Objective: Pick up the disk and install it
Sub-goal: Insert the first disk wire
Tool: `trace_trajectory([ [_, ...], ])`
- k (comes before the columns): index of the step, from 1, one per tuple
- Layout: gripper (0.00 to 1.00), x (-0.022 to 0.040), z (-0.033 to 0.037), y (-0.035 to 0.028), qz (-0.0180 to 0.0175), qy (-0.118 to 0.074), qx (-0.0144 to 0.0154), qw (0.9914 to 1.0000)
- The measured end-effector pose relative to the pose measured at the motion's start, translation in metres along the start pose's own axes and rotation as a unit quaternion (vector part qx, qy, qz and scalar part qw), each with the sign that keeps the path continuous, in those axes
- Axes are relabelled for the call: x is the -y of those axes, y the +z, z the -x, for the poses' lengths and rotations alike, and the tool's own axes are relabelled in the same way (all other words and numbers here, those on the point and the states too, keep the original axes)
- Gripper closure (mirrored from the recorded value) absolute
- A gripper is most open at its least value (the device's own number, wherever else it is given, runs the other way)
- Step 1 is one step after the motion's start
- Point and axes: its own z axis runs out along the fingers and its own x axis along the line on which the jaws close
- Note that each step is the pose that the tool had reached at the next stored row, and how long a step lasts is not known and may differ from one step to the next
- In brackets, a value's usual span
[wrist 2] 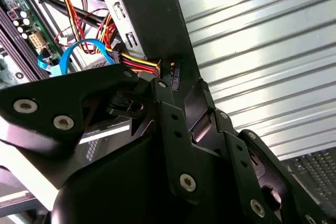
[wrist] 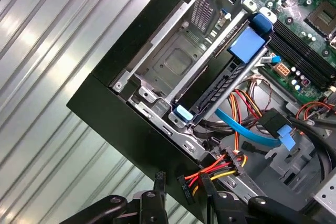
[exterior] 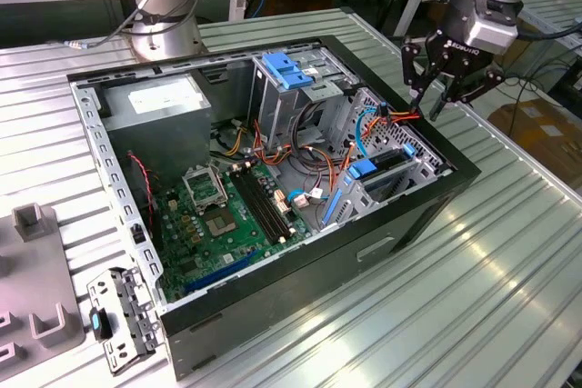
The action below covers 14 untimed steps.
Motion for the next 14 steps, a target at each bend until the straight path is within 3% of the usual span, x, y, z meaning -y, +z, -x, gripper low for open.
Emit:
trace_trajectory([
  [3,0.62,0.0000,0.0000,0.0000,-0.0013,-0.031,0.0003,0.99951],
  [5,0.62,-0.0001,0.0000,0.0000,-0.0022,-0.054,0.0005,0.99855],
  [11,0.63,-0.0001,0.0001,0.0016,-0.0044,-0.106,0.0009,0.99434],
  [13,0.63,-0.0001,0.0001,0.0019,-0.0047,-0.108,0.0012,0.99419],
  [14,0.69,-0.0001,0.0001,0.0019,-0.0047,-0.108,0.0012,0.99418],
])
